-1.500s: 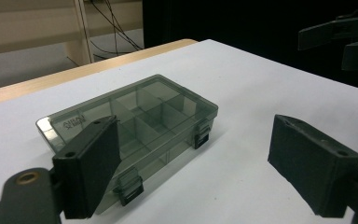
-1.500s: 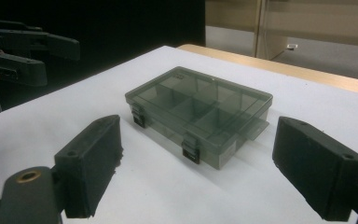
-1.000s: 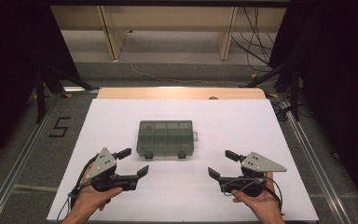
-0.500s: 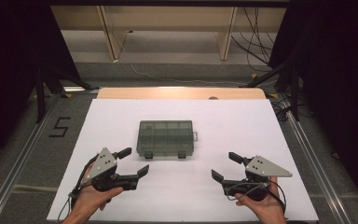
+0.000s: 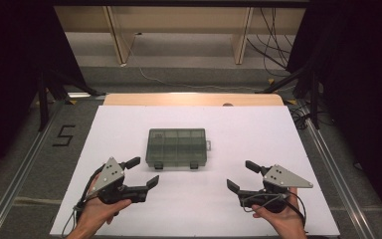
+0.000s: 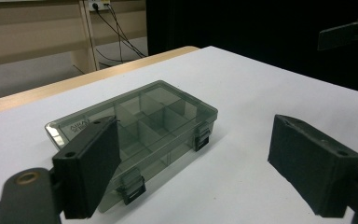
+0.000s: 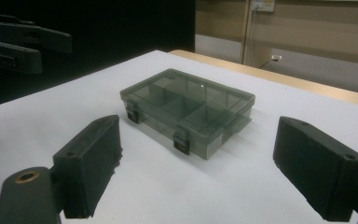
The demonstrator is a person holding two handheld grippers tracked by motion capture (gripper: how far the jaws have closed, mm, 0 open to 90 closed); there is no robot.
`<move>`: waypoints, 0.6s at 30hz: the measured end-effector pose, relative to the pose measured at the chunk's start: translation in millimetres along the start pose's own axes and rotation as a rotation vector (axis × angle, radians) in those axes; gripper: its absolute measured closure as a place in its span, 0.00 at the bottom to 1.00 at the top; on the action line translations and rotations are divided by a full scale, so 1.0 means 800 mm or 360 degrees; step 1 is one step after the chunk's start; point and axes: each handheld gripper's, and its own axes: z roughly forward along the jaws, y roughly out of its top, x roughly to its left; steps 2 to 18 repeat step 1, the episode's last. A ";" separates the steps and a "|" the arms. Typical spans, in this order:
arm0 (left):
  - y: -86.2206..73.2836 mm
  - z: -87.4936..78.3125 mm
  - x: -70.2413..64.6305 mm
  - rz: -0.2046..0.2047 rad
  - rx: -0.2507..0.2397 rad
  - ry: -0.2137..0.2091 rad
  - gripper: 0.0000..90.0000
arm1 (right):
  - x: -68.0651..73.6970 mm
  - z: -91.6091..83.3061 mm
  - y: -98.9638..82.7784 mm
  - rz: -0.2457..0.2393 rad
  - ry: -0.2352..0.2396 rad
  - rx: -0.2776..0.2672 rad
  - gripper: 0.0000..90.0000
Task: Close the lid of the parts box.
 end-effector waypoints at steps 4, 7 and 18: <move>0.000 0.000 0.000 -0.0001 -0.0001 0.0001 0.18 | 0.000 0.000 0.000 -0.0002 0.0001 0.0003 0.18; 0.000 0.000 0.000 -0.0001 -0.0001 0.0001 0.18 | 0.000 0.000 0.000 -0.0002 0.0001 0.0003 0.18; 0.000 0.000 0.000 -0.0001 -0.0001 0.0001 0.18 | 0.000 0.000 0.000 -0.0002 0.0001 0.0003 0.18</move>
